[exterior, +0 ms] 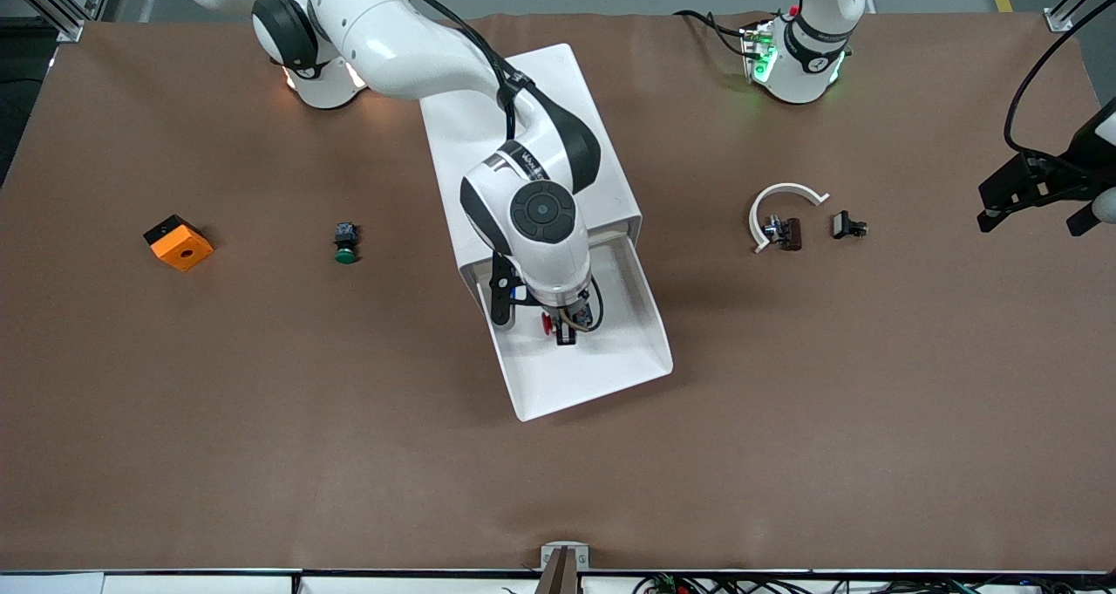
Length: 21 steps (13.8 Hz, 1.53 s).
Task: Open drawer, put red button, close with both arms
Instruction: 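Lower the red button into the open drawer and open the right gripper, then withdraw the right gripper while the left gripper moves to the drawer front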
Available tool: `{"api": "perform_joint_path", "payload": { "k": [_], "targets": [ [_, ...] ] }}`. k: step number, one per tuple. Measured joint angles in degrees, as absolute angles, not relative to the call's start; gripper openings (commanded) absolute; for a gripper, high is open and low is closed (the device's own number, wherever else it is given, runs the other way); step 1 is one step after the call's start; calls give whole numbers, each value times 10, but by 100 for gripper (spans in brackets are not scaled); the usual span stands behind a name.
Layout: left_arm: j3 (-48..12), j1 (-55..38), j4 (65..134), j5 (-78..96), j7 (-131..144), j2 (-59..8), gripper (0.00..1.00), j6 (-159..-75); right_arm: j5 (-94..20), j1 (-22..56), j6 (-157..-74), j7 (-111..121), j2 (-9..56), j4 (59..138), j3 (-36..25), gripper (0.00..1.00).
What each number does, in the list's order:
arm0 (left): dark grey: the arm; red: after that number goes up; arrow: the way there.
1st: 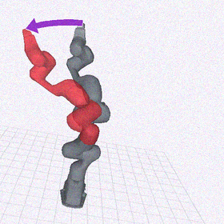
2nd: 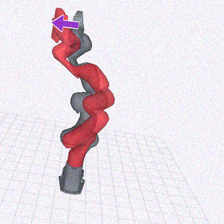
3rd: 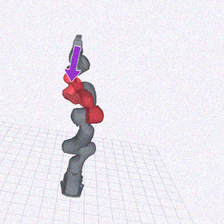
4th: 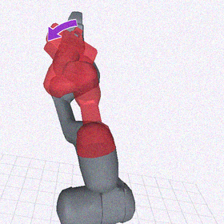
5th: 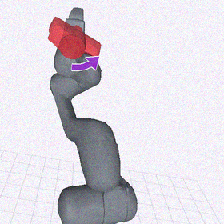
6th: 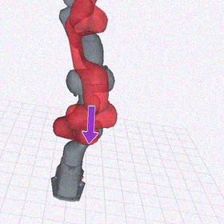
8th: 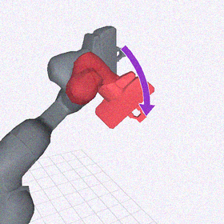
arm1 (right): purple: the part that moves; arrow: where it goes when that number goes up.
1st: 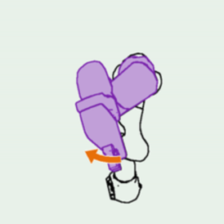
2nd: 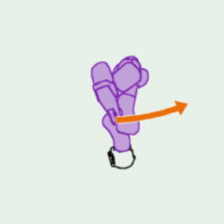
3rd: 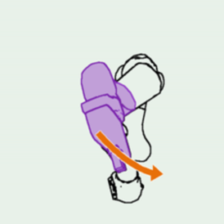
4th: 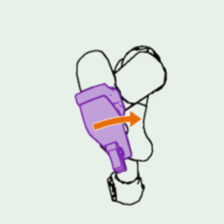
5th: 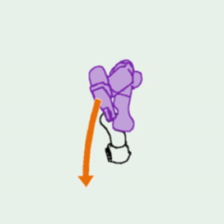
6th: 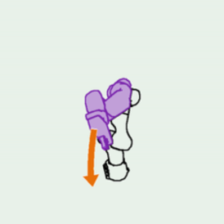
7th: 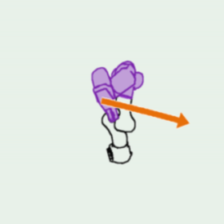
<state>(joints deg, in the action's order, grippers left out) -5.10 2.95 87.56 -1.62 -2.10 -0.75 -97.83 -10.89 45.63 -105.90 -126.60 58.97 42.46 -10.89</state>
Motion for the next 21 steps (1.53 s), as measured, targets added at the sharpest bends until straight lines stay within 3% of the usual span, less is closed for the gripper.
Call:
{"api": "perform_joint_path", "payload": {
  "k": [1, 2, 10, 14, 17, 21],
  "targets": [
    [-49, 28, 875, -16, -21, -8, 100, -978, -109, 457, -1060, -1266, 591, 425, -109, 66],
    [-48, 28, 875, -16, -21, -8, 100, -978, -109, 457, -1060, -1266, 591, 424, -110, 100],
    [-47, 28, 875, -16, -21, -9, 100, -978, -109, 442, -1048, -1268, 587, 397, -116, 100],
    [-46, 28, 875, -16, -21, -10, 100, -978, -109, 403, -1032, -1268, 572, 363, -88, 100],
    [-46, 26, 875, -13, -18, -17, 100, -978, -109, 385, -996, -1249, 560, 357, -63, 100],
    [-51, -6, 878, 7, 38, -78, 100, -1018, -109, 339, -884, -1025, 519, 349, -29, 100]
  ]
}}
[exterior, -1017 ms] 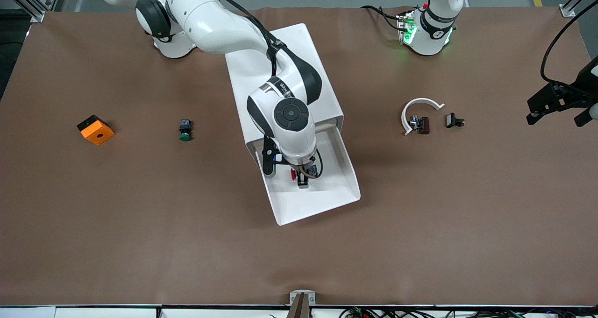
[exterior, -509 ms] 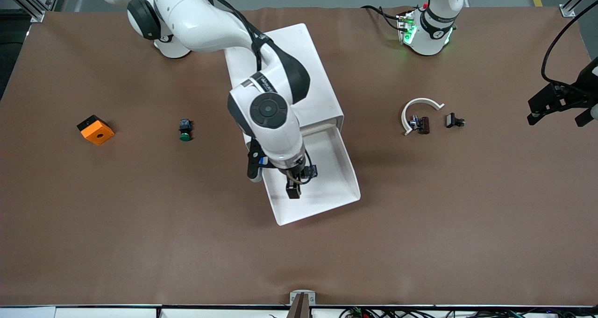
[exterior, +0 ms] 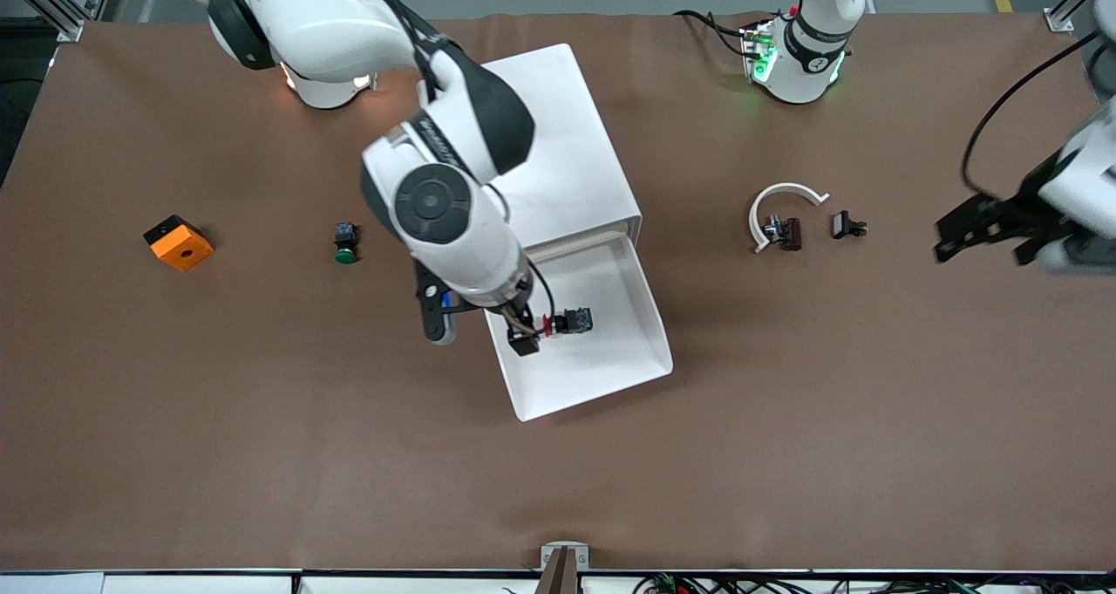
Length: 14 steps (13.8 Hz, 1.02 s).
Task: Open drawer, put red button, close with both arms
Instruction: 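Withdraw the right gripper while the left gripper moves to the drawer front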
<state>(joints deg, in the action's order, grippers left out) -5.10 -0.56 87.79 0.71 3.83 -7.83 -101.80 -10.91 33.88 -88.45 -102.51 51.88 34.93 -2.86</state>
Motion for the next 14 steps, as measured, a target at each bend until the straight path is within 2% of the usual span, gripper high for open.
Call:
{"api": "perform_joint_path", "payload": {
  "k": [6, 10, 11, 12, 13, 14],
  "targets": [
    [-58, -77, 870, 9, 191, -234, 100, -1190, -108, 219, -648, -556, 443, 348, -22, 100],
    [-59, -123, 837, 9, 279, -318, 100, -1278, -57, 107, -552, -229, 408, 348, -22, 100],
    [-59, -134, 832, 9, 299, -333, 84, -1296, -31, 88, -538, -146, 400, 348, -22, 100],
    [-59, -145, 825, 9, 323, -347, 40, -1308, -12, 75, -530, -67, 392, 349, -22, 100],
    [-59, -155, 819, 9, 353, -360, 19, -1317, 0, 68, -528, -18, 386, 349, -22, 100],
    [-59, -166, 813, 9, 386, -373, 13, -1328, 5, 65, -526, 3, 381, 351, -23, 100]
  ]
}}
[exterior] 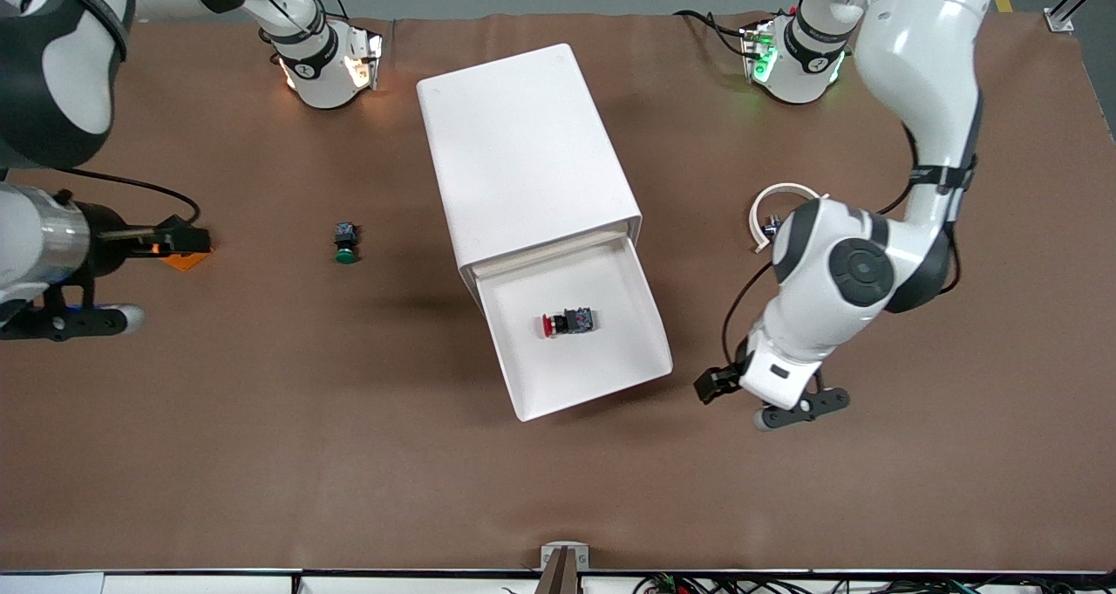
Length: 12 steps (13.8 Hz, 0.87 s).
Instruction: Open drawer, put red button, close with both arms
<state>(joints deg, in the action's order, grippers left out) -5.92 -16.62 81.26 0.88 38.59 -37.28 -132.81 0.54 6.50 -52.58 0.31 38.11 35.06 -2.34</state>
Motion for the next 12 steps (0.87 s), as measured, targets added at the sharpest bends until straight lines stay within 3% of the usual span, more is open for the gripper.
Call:
{"api": "perform_joint_path", "payload": {
  "k": [4, 12],
  "targets": [
    [-59, -197, 793, 9, 451, -408, 0, -1375, 13, 44, -524, 13, 374, 352, -28, 100],
    [-59, -215, 787, 9, 461, -440, 0, -1419, 13, -1, -519, 26, 317, 353, -24, 100]
  ]
}}
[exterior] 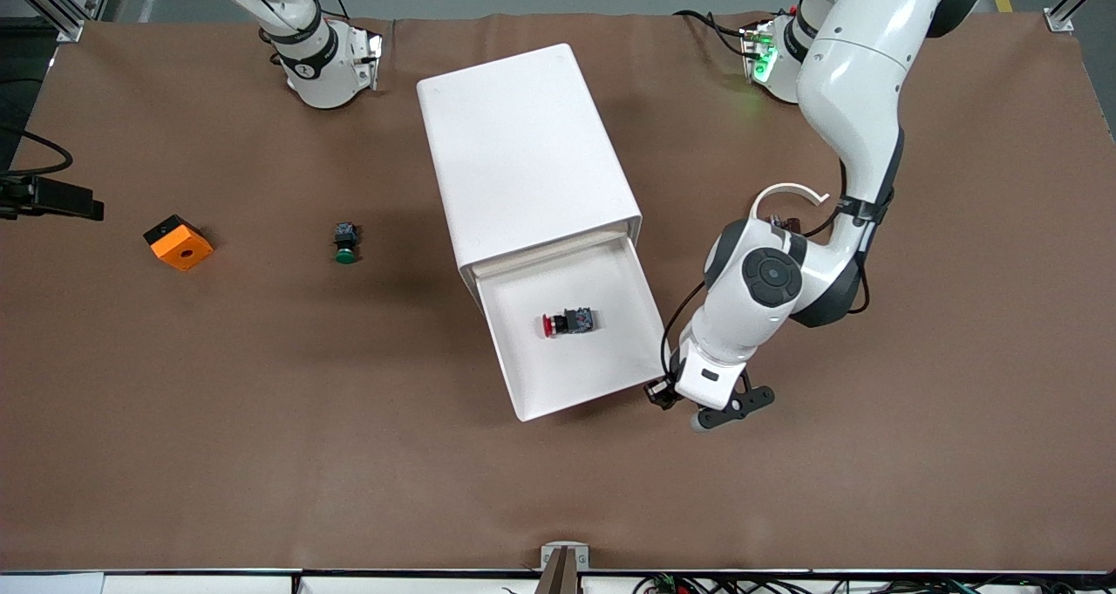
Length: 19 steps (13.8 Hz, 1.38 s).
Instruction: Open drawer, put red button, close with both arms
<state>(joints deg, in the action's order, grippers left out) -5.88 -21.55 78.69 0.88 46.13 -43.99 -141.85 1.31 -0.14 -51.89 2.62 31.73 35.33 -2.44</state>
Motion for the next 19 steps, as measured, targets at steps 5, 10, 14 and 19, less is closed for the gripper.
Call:
{"api": "perform_joint_path", "payload": {
  "k": [5, 10, 14, 19],
  "targets": [
    [-59, -241, 784, 9, 461, -440, 0, -1419, 13, -36, -480, 28, 274, 444, -26, 100],
    [-60, -269, 784, 54, 462, -440, 0, -1417, 11, -23, -595, 32, 179, 590, -22, 100],
    [-94, -277, 781, 106, 462, -440, 0, -1384, 11, -9, -710, 29, 10, 813, -22, 100],
    [-127, -280, 781, 150, 467, -440, 0, -1344, 12, -10, -716, 29, -26, 862, -22, 100]
  ]
}}
